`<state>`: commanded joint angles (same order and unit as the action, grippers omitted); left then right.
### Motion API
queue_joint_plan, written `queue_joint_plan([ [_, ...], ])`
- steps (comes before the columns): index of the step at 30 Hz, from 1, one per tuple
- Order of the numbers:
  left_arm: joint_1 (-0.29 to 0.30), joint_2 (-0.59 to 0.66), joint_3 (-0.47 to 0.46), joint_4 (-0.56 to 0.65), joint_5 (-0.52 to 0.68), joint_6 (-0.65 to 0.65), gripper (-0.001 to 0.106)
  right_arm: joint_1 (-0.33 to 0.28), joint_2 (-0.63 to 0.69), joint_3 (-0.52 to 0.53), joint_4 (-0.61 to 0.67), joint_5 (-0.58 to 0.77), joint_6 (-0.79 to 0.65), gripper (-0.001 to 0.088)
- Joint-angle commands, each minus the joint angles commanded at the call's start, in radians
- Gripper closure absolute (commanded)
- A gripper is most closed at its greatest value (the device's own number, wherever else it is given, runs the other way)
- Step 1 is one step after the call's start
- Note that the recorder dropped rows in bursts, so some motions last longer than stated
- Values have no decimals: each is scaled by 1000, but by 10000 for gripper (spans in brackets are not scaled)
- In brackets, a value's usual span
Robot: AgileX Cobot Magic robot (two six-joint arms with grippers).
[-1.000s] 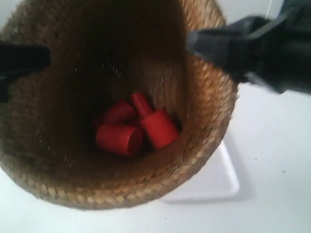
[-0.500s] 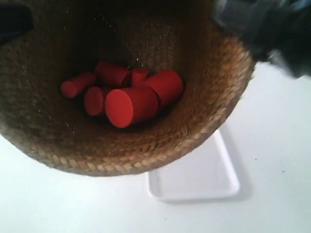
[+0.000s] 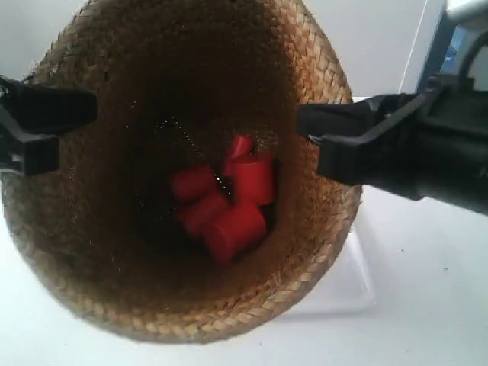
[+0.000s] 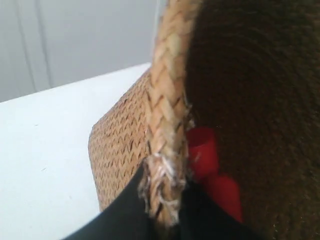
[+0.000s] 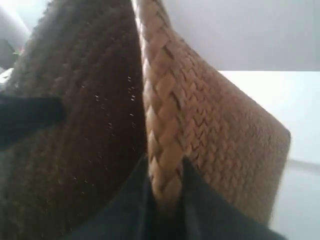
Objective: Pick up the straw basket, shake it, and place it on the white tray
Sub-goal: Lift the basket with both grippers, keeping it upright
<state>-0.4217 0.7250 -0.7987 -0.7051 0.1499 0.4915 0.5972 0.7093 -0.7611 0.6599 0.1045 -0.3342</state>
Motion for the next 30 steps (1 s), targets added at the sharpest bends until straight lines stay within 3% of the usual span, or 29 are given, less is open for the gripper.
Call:
queue_joint_plan([
  [3,0,35,47,-78,-46,44,1053,0,46,48,-14,-20,-7,868],
  [4,0,96,82,-69,-119,89,1053,0,151,88,-37,-63,-34,868],
  [5,0,101,76,-69,-121,89,1053,-2,174,82,-34,-55,-36,868],
  [8,0,-1,-30,-57,16,107,1053,6,77,-48,-10,83,-23,868],
  [9,0,-22,-36,-57,11,114,1053,11,49,-63,-5,80,-19,868],
  [10,0,-24,-16,-57,-31,114,1053,13,39,-51,-5,29,-18,868],
  [12,0,105,89,-71,-143,115,1053,6,199,55,-9,-98,-41,868],
  [13,0,123,85,-64,-102,115,1053,4,212,41,-2,-70,-28,868],
  [14,0,86,41,-59,40,117,1053,9,161,-25,-4,30,-31,868],
  [16,0,23,7,-53,64,117,1053,10,65,-92,-9,112,-84,868],
  [20,0,61,74,-62,-109,107,1053,10,114,27,-40,-70,-97,868],
  [23,0,90,75,-34,-72,128,1053,8,167,50,-37,-79,-98,868],
  [26,0,1,-5,-38,-12,89,1053,19,44,-43,-19,47,-73,868],
  [27,0,-4,2,-33,-52,91,1053,19,32,-25,-30,2,-73,868],
  [30,0,94,69,-15,-87,110,1053,19,160,91,-38,-183,-75,868],
])
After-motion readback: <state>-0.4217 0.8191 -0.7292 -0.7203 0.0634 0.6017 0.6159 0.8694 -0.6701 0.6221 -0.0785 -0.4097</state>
